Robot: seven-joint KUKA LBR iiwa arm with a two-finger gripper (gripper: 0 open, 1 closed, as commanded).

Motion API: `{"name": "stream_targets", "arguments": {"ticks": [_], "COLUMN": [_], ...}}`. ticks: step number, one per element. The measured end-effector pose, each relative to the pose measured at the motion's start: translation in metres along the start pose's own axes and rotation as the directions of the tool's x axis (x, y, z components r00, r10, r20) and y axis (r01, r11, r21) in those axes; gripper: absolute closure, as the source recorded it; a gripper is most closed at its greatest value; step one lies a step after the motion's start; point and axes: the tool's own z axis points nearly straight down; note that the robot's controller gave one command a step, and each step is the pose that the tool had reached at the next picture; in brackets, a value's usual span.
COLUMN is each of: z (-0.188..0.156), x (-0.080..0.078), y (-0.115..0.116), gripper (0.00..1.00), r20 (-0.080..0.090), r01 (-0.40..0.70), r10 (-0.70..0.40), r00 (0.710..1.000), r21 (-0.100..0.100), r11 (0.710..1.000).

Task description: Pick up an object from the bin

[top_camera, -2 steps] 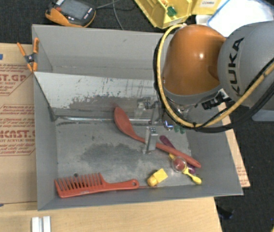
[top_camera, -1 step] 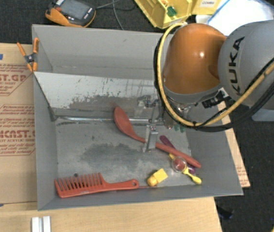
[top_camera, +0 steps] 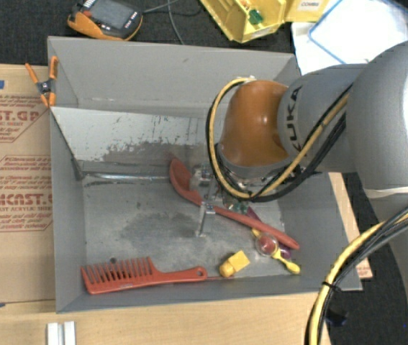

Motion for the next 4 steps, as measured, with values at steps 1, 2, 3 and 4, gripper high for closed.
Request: {"name": "stream_targets", "arguments": {"ticks": [1,2,3,4], "z": [-0.05,0.004,0.033,0.031], "x": [-0.02,-0.013,-0.015,-0.009], "y": [-0.042,0.015,0.01,0.001], "gripper": [0.0,0.0,0.0,1.0], "r20": [0.01,-0.004,0.019,0.02], "r01": [0.009,-0.194,-0.22,-0.35], "r10": [-0.009,0.194,0.22,0.35], "r00": [1.0,0.981,0.975,0.936], "r21": [-0.001,0.0,-0.004,-0.01], "r11": [1.0,0.981,0.976,0.937]}}
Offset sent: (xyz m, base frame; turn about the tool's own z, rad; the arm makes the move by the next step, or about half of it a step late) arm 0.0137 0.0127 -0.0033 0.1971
